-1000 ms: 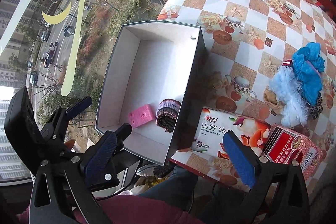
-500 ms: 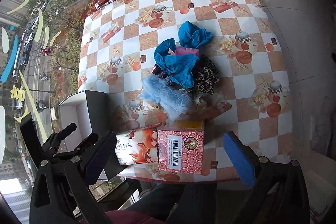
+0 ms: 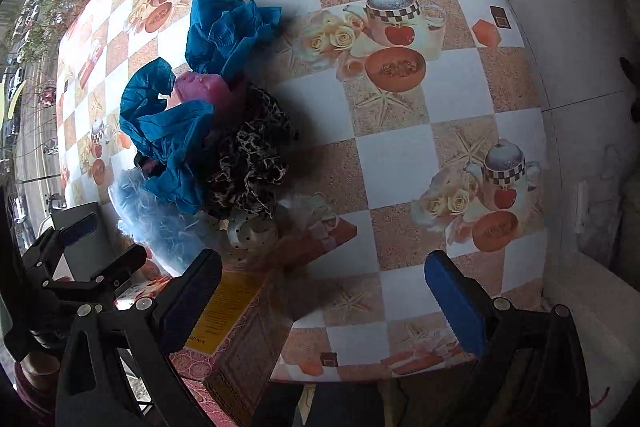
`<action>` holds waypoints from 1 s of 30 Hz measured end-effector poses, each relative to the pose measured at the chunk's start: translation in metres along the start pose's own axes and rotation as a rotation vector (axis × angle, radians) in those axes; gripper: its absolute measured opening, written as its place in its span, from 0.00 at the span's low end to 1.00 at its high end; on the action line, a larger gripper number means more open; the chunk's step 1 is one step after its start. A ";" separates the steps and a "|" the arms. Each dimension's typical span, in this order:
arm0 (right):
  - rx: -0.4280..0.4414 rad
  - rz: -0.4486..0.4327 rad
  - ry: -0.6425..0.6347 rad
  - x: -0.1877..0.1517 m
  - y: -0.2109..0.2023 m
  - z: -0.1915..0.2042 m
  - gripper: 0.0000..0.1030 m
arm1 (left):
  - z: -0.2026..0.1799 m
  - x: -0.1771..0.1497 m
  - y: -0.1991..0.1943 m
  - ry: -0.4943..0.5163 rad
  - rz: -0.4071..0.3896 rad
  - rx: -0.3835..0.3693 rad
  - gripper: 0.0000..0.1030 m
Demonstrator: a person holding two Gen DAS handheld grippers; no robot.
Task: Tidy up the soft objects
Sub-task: 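Move both tools back to the pile of soft items, then grasp the light-blue fluffy item with the left tool while the right tool grasps the leopard-print fabric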
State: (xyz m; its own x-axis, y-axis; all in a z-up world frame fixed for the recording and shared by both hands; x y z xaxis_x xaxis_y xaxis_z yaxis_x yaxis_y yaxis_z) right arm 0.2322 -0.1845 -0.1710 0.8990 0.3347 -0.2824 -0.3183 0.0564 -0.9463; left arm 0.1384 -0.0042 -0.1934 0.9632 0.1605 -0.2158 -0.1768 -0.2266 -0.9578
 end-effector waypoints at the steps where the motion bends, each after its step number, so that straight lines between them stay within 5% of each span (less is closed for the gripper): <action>1: 0.011 0.010 -0.009 0.007 0.007 0.003 0.99 | -0.003 0.003 0.005 0.008 0.017 0.013 1.00; 6: 0.053 0.085 -0.078 0.036 0.048 0.031 0.99 | 0.003 0.013 0.015 -0.026 0.012 0.175 1.00; 9: -0.029 0.080 -0.094 0.042 0.060 0.033 0.99 | 0.025 0.011 0.011 -0.073 -0.011 0.227 1.00; 13: -0.149 0.024 -0.053 0.042 0.052 0.004 0.99 | 0.073 0.006 -0.003 -0.193 -0.039 0.245 1.00; 17: -0.170 0.001 0.060 0.039 0.036 -0.045 0.99 | 0.117 -0.003 -0.021 -0.310 -0.069 0.262 1.00; 22: -0.063 -0.051 0.104 0.023 0.013 -0.076 0.99 | 0.143 -0.021 -0.047 -0.406 -0.136 0.173 1.00; 26: -0.011 -0.099 0.033 0.017 0.002 -0.058 0.99 | 0.141 -0.019 -0.043 -0.454 -0.110 0.042 1.00; 30: -0.039 -0.106 -0.055 0.030 0.006 -0.025 0.99 | 0.145 -0.012 -0.030 -0.502 -0.078 -0.002 1.00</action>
State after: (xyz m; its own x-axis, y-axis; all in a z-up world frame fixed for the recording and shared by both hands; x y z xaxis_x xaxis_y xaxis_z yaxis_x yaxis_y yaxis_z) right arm 0.2650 -0.1980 -0.1890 0.9089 0.3796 -0.1727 -0.2095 0.0575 -0.9761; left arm 0.1026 0.1395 -0.1891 0.7570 0.6191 -0.2091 -0.1076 -0.1976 -0.9744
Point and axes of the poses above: each gripper's, at about its wrist camera, not at the fingertips, and y roughly the way its jaws point, z to its left, x to its top, the point moved 3 cm from there along y, roughly the way its jaws point, and after that the axes turned 9 degrees about z, right-handed, at the moved point
